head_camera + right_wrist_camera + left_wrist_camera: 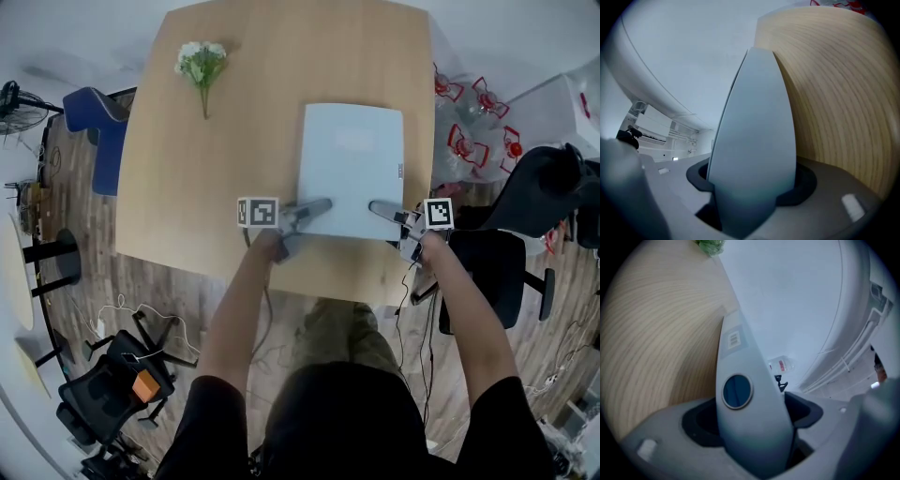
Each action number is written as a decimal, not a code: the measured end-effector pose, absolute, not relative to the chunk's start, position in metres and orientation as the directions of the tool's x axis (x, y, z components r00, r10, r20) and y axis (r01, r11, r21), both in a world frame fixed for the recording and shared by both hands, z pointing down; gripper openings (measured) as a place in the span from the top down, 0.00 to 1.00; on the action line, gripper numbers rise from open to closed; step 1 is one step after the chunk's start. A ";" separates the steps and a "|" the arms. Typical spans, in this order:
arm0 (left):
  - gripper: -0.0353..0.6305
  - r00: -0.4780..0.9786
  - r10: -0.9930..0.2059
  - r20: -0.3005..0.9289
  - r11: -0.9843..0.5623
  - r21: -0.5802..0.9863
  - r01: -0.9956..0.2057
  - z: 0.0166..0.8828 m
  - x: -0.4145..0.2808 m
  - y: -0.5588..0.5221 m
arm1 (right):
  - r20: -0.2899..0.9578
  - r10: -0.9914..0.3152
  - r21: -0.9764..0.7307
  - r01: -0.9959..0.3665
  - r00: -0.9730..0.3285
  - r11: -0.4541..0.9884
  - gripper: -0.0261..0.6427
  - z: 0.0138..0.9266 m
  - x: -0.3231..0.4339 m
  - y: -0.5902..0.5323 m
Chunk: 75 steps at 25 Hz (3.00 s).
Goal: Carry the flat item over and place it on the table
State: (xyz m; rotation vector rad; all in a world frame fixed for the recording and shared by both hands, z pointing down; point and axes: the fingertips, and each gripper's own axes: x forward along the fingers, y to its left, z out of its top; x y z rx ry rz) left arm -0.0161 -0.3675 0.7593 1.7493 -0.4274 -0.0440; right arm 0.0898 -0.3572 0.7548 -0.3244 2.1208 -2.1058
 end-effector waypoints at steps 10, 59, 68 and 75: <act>0.34 0.887 -0.344 0.307 -0.136 0.919 -0.370 0.769 -0.026 -0.368 | 0.404 -0.275 -0.887 -0.447 -0.872 0.115 0.32 0.773 0.104 -0.353; 0.39 0.665 -0.605 0.438 -0.241 0.696 -0.677 0.745 -0.074 -0.380 | 0.546 -0.561 -0.630 -0.746 -0.623 0.216 0.45 0.753 0.138 -0.349; 0.40 0.748 -0.581 0.319 -0.545 0.530 -0.650 0.608 -0.067 -0.254 | 0.487 -0.629 -0.439 -0.792 -0.606 0.424 0.51 0.624 0.176 -0.260; 0.58 0.616 -0.747 0.251 -0.507 0.385 -0.771 0.509 -0.033 -0.173 | 0.423 -0.692 -0.396 -0.807 -0.584 0.439 0.51 0.536 0.186 -0.176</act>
